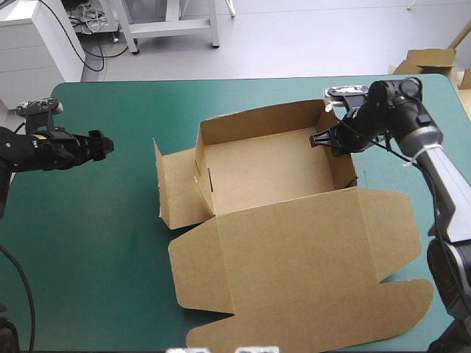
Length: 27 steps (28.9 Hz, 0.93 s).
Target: Fold the box
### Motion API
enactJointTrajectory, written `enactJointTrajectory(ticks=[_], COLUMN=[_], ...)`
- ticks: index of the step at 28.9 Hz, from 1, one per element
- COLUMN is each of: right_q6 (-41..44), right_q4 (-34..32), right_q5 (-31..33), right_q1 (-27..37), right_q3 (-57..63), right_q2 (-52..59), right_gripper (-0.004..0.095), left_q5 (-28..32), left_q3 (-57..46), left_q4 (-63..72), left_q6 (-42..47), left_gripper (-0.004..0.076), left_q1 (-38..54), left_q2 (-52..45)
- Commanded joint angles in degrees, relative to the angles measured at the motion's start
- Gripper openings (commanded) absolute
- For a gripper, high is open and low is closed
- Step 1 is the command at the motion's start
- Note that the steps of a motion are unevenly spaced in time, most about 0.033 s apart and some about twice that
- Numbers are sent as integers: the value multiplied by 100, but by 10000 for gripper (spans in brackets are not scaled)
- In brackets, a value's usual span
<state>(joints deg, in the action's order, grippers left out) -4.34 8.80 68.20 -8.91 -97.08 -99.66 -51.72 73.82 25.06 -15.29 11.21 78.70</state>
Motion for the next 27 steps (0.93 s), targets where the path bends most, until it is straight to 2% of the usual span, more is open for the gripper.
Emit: enactJointTrajectory(ticks=[1, 5, 8, 11, 16, 21, 27], right_q6=[-144, -273, -466, -554, -516, -530, -549], right_q4=[463, 568, 967, 1081, 1311, 1561, 1712], right_q5=[-106, -106, -106, -117, -128, -306, -480], right_q1=[288, 604, 909, 983, 971, 963, 963], right_q3=[-205, -205, -205, -205, -205, -205, -205], right_q2=[694, 1215, 1663, 1843, 1783, 1458, 949], right_gripper=[-21, -21, -21, -21, -21, -21, -20], left_q5=[171, -56, -308, -632, -1499, -2099, -2173], left_q3=[154, 154, 154, 154, 154, 154, 154], left_q4=[646, 1190, 1730, 2309, 3438, 4133, 4235], left_q6=[253, 148, -294, -726, -1884, -2210, -2294], left_gripper=[638, 638, 638, 638, 638, 638, 638], left_q1=[0, 0, 0, 0, -11, -11, -11], left_q2=[47, 349, 617, 779, 930, 928, 895])
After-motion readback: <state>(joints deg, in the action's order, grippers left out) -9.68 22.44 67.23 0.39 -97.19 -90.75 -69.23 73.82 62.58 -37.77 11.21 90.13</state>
